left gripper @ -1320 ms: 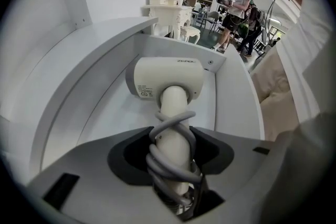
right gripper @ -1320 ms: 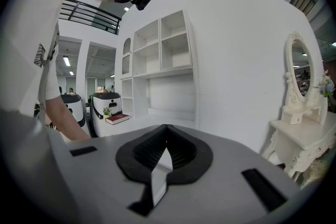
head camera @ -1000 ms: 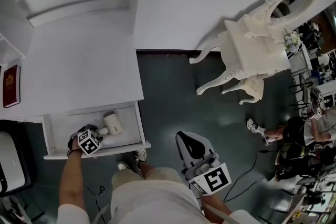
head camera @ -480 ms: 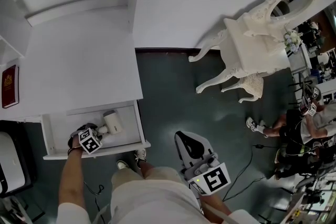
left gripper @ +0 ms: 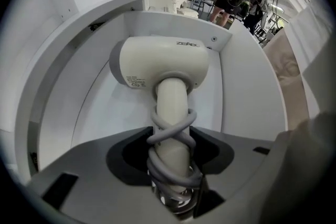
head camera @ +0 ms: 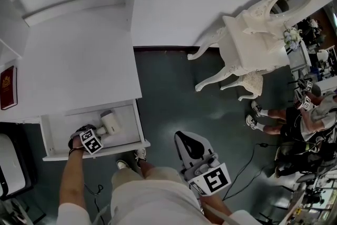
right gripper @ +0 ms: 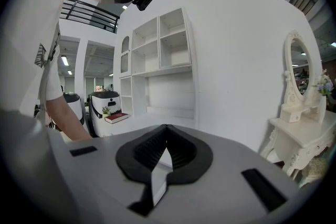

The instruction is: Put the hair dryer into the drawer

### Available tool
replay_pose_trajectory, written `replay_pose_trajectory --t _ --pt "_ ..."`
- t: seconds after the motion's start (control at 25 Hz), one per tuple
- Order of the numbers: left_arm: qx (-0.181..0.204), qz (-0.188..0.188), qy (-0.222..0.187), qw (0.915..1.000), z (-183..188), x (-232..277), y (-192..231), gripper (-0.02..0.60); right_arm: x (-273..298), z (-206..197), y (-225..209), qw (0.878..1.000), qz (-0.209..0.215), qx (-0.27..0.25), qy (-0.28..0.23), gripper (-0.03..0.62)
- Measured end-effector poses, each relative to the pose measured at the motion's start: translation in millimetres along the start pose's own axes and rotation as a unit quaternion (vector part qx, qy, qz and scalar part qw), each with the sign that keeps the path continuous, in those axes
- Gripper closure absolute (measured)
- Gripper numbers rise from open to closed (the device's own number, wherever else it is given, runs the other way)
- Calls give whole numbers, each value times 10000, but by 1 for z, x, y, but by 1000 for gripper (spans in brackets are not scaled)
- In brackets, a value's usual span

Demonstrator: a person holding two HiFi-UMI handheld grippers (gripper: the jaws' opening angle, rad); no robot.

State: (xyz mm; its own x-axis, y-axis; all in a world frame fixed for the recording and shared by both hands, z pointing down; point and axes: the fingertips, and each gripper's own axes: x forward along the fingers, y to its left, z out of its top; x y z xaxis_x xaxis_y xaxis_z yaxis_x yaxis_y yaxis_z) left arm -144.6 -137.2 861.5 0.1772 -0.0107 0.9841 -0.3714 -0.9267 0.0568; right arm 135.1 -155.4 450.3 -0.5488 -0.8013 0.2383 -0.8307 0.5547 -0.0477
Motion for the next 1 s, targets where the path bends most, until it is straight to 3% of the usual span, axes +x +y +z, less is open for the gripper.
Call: replay_pose_trajectory --t 1.0 --pt "105 266 189 9994 -7 1 15 342 -14 -5 10 9997 -222 48 34 588"
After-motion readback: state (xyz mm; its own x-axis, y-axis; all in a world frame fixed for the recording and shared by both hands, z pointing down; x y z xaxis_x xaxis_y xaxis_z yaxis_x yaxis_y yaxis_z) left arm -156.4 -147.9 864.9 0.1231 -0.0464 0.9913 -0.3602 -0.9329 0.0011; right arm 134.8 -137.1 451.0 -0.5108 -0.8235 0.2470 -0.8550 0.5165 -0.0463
